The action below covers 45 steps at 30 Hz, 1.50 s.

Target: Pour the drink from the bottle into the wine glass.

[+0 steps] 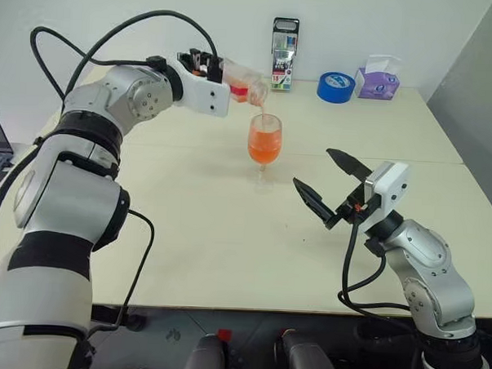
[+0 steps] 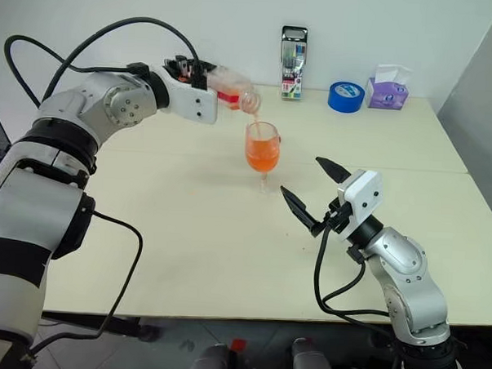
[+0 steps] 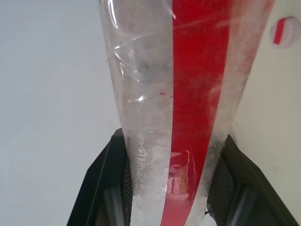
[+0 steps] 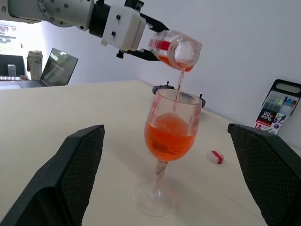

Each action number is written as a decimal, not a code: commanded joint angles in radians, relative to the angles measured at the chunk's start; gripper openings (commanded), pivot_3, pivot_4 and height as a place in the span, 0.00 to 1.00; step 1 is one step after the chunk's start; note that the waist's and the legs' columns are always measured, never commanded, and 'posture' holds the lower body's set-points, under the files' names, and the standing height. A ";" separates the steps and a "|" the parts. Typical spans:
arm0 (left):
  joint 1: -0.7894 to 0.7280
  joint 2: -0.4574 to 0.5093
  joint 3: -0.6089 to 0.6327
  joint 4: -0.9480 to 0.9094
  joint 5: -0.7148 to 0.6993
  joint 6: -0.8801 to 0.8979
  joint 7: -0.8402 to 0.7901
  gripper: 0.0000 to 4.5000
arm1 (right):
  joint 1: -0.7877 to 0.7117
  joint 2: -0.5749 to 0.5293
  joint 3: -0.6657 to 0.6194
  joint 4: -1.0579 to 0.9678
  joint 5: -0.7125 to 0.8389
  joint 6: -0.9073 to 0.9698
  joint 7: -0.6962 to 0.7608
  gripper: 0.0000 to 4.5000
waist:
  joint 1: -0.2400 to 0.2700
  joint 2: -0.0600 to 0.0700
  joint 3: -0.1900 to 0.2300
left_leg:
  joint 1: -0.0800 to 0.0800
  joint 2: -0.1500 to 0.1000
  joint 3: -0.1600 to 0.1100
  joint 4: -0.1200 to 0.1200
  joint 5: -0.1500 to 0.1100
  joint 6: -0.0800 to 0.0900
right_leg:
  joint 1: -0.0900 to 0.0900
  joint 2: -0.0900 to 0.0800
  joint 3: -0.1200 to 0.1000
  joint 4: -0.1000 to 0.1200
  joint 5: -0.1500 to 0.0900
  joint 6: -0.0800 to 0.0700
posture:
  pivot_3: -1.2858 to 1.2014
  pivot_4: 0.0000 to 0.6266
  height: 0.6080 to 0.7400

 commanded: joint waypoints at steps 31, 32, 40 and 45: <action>0.759 -0.325 0.729 -0.599 -0.878 0.562 0.005 0.37 | 0.101 -0.146 -0.045 -0.083 0.092 0.004 0.192 1.00 | 0.008 0.002 -0.003 | 0.000 0.000 -0.008 0.008 0.000 0.000 | 0.005 -0.006 -0.006 0.004 0.000 0.000 | 0.52 0.24 1.00; 0.757 -0.328 0.728 -0.584 -0.879 0.559 0.003 0.37 | 0.093 -0.143 -0.046 -0.078 0.092 0.007 0.189 1.00 | 0.008 0.002 -0.003 | 0.000 0.001 -0.008 0.008 0.000 0.000 | 0.005 -0.006 -0.006 0.004 0.000 0.000 | 0.52 0.24 1.00; 0.747 -0.319 0.705 -0.465 -0.845 0.515 -0.003 0.37 | 0.075 -0.122 -0.050 -0.083 0.099 0.043 0.152 1.00 | 0.007 0.002 -0.003 | 0.000 0.000 -0.008 0.008 0.000 0.000 | 0.005 -0.005 -0.006 0.004 0.000 0.000 | 0.52 0.24 1.00; 0.731 -0.313 0.688 -0.401 -0.817 0.486 0.011 0.37 | 0.070 -0.110 -0.051 -0.094 0.106 0.070 0.127 1.00 | 0.007 0.002 -0.003 | 0.000 0.000 -0.008 0.008 0.000 0.000 | 0.005 -0.005 -0.006 0.004 0.000 0.000 | 0.52 0.24 1.00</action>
